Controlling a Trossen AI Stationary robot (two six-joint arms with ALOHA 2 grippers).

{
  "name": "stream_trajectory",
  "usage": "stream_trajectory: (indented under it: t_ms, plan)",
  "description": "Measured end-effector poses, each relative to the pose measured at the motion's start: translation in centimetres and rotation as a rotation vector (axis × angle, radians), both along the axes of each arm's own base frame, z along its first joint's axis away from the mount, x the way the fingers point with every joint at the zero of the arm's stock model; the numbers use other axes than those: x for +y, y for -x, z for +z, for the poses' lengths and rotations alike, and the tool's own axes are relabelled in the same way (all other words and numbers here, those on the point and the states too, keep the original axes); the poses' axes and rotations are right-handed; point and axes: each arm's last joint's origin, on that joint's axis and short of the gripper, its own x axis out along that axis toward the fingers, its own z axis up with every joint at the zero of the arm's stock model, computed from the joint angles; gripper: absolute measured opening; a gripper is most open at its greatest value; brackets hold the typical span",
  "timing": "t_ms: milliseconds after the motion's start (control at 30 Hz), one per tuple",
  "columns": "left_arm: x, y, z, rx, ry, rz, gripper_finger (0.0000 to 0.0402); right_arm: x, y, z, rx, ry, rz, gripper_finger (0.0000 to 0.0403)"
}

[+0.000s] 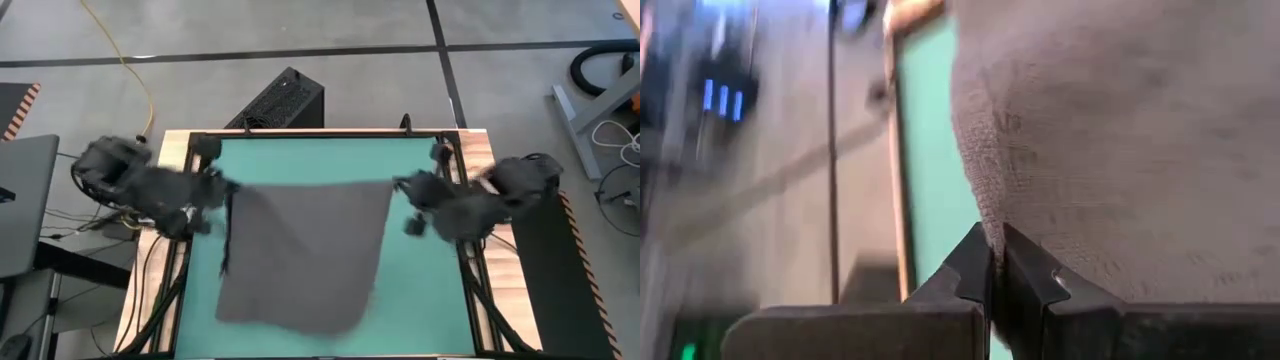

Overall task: Roll towel
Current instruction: Fold the gray towel

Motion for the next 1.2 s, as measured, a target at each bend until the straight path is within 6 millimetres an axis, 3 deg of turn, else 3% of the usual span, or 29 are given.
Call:
stream_trajectory:
  t_ms: [167, 333, 467, 567, 767, 967, 1200]
  plan:
    - [5.8, -2.0, -5.2, 0.218, -0.053, 0.267, 0.0000, -5.2, -2.8, -4.9, 0.214, 0.065, -0.245, 0.0018]
    - [11.3, -3.3, -10.7, 0.334, -0.060, 0.369, 0.0000, -11.3, -4.2, -10.2, 0.357, 0.115, -0.488, 0.0018]
    - [14.7, -3.3, -13.7, 0.313, 0.017, 0.397, 0.0000, -14.8, -4.6, -13.5, 0.420, 0.059, -0.544, 0.0018]
    - [16.2, -3.1, -15.8, 0.330, 0.108, 0.376, 0.0000, -16.0, -4.9, -16.2, 0.453, -0.052, -0.486, 0.0018]
    - [16.0, -3.1, -18.7, 0.348, 0.295, 0.256, 0.0000, -15.3, -4.4, -20.2, 0.588, -0.183, -0.373, 0.0018]
    - [13.3, -4.3, -21.2, 0.321, 0.556, 0.039, 0.0000, -13.7, -3.5, -23.5, 0.706, -0.254, -0.302, 0.0018]
    - [10.0, -5.1, -25.0, 0.369, 0.604, -0.030, 0.0000, -13.3, -2.7, -26.5, 0.732, -0.255, -0.296, 0.0018]
